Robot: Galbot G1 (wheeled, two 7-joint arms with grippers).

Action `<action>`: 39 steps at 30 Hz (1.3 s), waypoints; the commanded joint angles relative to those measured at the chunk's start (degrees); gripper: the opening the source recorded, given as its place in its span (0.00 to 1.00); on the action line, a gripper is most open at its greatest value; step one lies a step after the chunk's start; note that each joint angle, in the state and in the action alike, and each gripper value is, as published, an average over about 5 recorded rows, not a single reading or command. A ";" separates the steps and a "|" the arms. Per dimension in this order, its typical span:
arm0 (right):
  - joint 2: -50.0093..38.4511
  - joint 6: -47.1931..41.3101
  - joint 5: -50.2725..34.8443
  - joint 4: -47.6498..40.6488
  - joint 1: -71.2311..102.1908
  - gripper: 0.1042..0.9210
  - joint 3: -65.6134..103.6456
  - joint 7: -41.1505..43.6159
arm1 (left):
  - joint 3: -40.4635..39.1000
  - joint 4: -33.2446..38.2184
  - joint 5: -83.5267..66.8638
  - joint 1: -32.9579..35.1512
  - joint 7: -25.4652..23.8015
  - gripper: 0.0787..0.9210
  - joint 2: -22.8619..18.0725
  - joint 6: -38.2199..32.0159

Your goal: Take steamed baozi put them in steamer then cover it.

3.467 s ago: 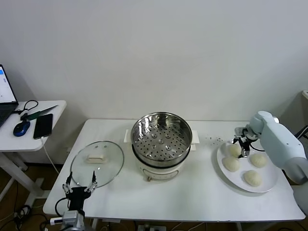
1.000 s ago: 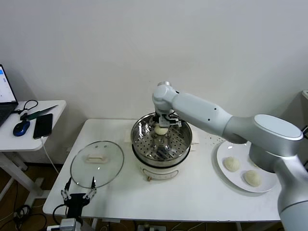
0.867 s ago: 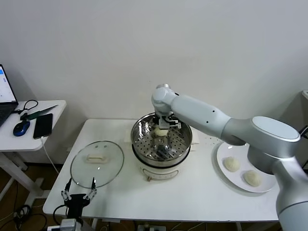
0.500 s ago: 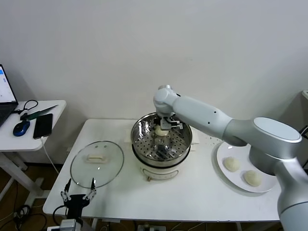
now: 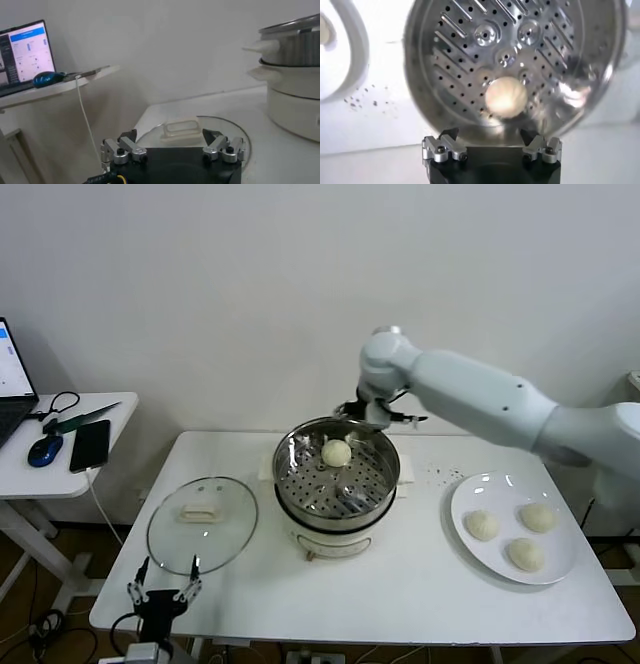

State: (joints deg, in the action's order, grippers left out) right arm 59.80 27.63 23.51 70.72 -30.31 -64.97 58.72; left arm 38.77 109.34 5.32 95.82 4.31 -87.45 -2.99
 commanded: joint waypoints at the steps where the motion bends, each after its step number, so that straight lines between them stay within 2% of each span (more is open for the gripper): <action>1: -22.14 -27.44 -31.82 10.54 -13.25 0.88 -14.45 -4.06 | -0.39 3.61 -2.69 1.06 -0.76 0.88 -0.45 1.76; 7: -31.70 -37.71 -41.71 9.69 -9.38 0.88 -15.04 0.88 | -0.83 4.18 -2.56 1.31 -0.85 0.88 -0.46 1.74; 11: -35.34 -40.02 -41.34 7.94 0.94 0.88 -8.04 2.34 | -0.90 4.31 -2.54 1.66 -0.86 0.88 -0.42 1.70; 14: -36.14 -40.31 -38.05 5.70 10.78 0.88 0.70 2.63 | -0.84 4.36 -2.53 1.91 -0.84 0.88 -0.38 1.65; 19: -34.39 -39.31 -31.86 0.56 26.24 0.88 13.04 3.07 | -0.55 4.49 -2.53 2.48 -0.80 0.88 -0.30 1.53; 24: -30.81 -38.37 -28.17 -4.11 34.17 0.88 20.97 3.04 | -0.14 4.37 -2.53 2.88 -0.77 0.88 -0.21 1.45; 39: -22.58 -35.95 -22.94 -13.08 36.69 0.88 23.28 3.60 | 0.38 2.96 -2.39 2.57 -0.58 0.88 -0.38 1.39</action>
State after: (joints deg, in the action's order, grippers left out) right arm 34.31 -7.96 -1.57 62.84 0.97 -46.13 62.05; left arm 39.17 112.62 2.90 98.49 3.69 -87.71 -1.67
